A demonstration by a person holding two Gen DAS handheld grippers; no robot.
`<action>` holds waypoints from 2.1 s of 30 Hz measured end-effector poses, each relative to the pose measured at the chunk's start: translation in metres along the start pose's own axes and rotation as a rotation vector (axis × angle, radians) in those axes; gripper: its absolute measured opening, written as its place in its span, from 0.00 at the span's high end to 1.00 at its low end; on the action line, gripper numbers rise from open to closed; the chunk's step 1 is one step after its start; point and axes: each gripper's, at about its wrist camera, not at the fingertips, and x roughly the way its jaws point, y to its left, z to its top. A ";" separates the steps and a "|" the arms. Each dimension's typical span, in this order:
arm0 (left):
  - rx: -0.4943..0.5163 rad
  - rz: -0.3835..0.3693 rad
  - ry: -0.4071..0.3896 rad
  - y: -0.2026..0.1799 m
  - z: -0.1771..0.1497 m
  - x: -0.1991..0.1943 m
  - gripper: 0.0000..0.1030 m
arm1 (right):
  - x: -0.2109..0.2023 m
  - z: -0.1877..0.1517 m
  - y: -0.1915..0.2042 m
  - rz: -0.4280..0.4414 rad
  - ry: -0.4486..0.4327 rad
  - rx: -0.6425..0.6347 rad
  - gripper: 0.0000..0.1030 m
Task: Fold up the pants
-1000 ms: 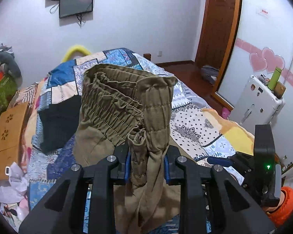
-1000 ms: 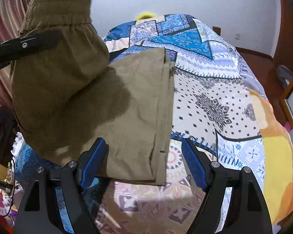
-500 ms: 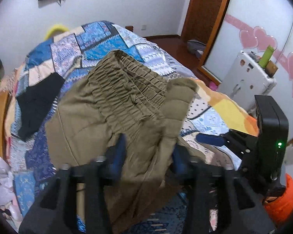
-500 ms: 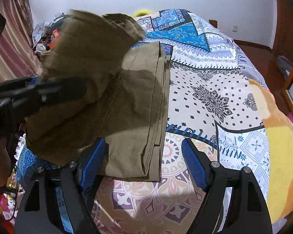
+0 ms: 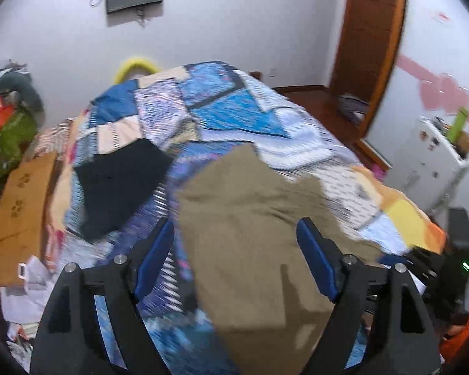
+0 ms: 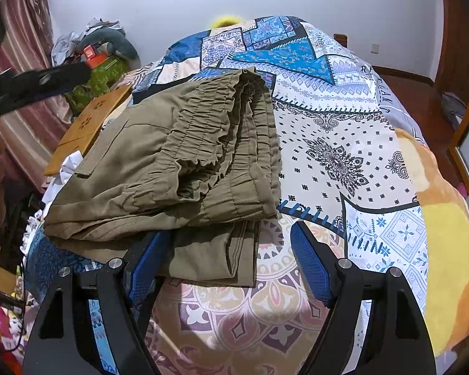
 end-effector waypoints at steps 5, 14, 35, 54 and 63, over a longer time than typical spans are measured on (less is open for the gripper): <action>-0.031 0.104 0.018 0.040 0.033 0.038 0.21 | 0.000 0.000 0.000 0.003 0.000 0.012 0.25; -0.068 0.105 0.218 0.069 0.055 0.150 0.21 | -0.008 -0.001 -0.005 -0.014 -0.009 0.028 0.25; 0.039 0.277 0.387 0.095 -0.037 0.126 0.08 | -0.037 0.003 -0.036 -0.117 -0.068 0.068 0.25; -0.032 0.183 0.272 0.079 -0.124 0.018 0.08 | -0.016 0.002 -0.032 -0.071 -0.053 0.107 0.25; -0.064 0.259 0.252 0.103 -0.117 0.001 0.09 | -0.024 0.001 -0.039 -0.041 -0.034 0.101 0.25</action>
